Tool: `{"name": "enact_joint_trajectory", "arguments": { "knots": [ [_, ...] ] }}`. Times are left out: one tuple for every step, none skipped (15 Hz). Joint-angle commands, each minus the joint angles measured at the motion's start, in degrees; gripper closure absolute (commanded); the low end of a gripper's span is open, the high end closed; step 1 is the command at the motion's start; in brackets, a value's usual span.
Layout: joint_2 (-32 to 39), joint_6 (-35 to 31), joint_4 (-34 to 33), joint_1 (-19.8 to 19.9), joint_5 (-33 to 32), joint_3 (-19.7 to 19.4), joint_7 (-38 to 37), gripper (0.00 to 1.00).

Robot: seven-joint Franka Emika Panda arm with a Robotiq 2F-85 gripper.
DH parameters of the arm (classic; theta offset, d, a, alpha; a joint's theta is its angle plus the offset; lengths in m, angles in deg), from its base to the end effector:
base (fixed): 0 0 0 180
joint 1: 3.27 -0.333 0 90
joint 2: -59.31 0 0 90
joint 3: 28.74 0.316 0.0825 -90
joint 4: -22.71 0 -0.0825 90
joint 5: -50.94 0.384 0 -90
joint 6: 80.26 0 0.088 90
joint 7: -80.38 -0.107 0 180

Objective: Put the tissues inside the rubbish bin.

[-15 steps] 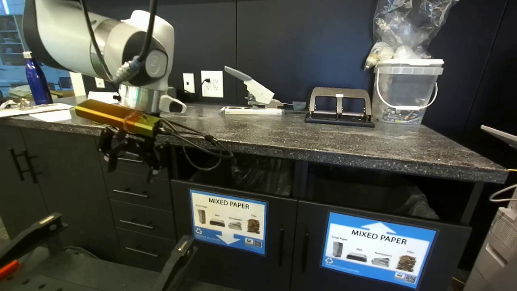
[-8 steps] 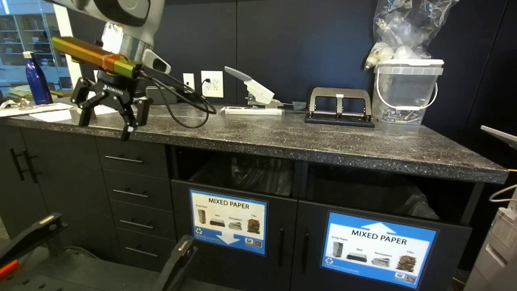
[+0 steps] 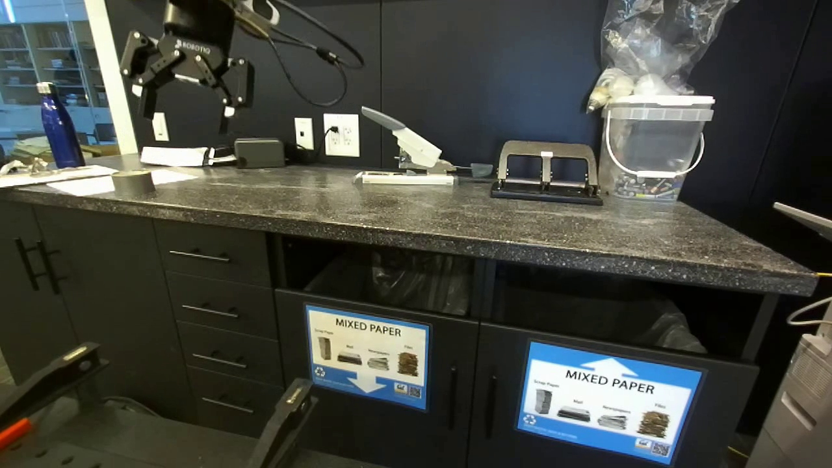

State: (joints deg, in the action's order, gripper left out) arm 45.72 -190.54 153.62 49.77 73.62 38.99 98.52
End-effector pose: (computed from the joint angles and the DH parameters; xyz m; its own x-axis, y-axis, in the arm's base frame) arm 0.4500 0.1499 0.3693 0.9132 0.3516 -0.2061 0.3183 -0.9311 -0.1781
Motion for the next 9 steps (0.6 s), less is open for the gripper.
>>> {"name": "enact_joint_trajectory", "arguments": {
  "knots": [
    [-14.4,8.9,-2.6,-6.6,1.1,-10.2,2.4,0.0],
    [-17.3,11.4,-3.0,-8.0,1.2,-13.0,3.1,0.0],
    [-19.2,12.5,-2.7,-9.3,0.6,-15.1,3.1,0.0],
    [-20.6,13.9,-2.9,-10.2,0.1,-17.1,3.1,0.0],
    [-21.9,15.1,-3.2,-10.9,-0.2,-19.0,3.1,0.0],
    [-16.4,12.7,-2.7,-21.1,-6.6,-27.0,-3.1,0.0],
    [-16.9,12.9,-2.5,-23.3,-8.5,-29.6,-3.6,0.0],
    [-16.6,13.1,-2.4,-27.4,-10.7,-33.4,-4.8,0.0],
    [-16.4,13.0,-2.3,-31.6,-12.7,-37.5,-6.4,0.0]
  ]
}}
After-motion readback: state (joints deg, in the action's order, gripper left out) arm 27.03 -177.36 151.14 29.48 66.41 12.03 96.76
